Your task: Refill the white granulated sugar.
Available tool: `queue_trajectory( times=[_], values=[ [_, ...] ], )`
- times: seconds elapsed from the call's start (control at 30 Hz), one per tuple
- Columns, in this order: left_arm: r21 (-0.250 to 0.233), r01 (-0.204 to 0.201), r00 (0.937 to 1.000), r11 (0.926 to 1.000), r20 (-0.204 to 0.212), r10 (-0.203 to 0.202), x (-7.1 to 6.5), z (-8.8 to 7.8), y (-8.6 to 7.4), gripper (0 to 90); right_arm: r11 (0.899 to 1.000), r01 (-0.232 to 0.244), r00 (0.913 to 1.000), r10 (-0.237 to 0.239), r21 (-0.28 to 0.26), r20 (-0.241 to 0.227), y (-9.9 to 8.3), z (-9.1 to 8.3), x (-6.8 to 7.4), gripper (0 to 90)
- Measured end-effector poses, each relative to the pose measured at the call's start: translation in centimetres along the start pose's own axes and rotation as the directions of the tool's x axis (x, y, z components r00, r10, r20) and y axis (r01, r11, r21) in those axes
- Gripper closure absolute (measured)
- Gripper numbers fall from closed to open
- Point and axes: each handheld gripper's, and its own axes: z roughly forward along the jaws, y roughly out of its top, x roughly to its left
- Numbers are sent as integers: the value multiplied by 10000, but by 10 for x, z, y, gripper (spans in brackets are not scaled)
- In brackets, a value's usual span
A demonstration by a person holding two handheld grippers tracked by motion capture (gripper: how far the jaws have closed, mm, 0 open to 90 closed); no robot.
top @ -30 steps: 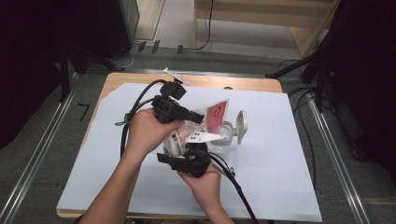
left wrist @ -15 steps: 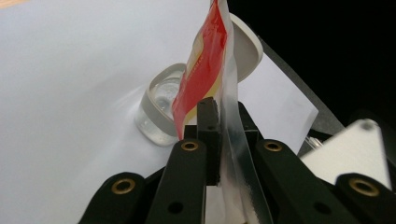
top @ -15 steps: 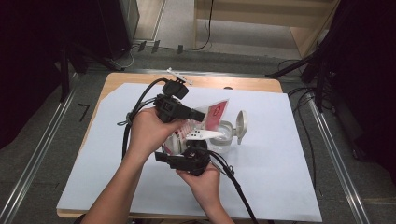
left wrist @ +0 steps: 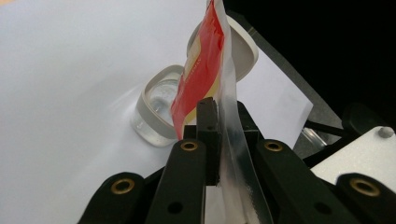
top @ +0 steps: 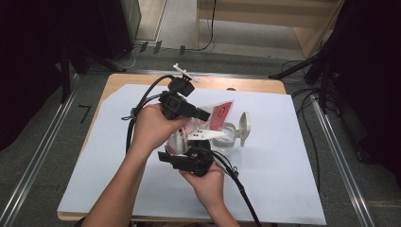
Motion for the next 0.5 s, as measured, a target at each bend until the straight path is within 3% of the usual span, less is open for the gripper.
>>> queue_trajectory(
  times=[0.13,0.5],
  values=[
    [-140,9,10000,9999,73,-8,1,0,-1,854,9999,112,9999,-112,-16,98,1,0,1,620],
    [-252,-214,9998,9995,-6,214,-4,-3,-4,795,9973,-637,9968,617,-371,-514,0,0,-1,627]
  ],
)
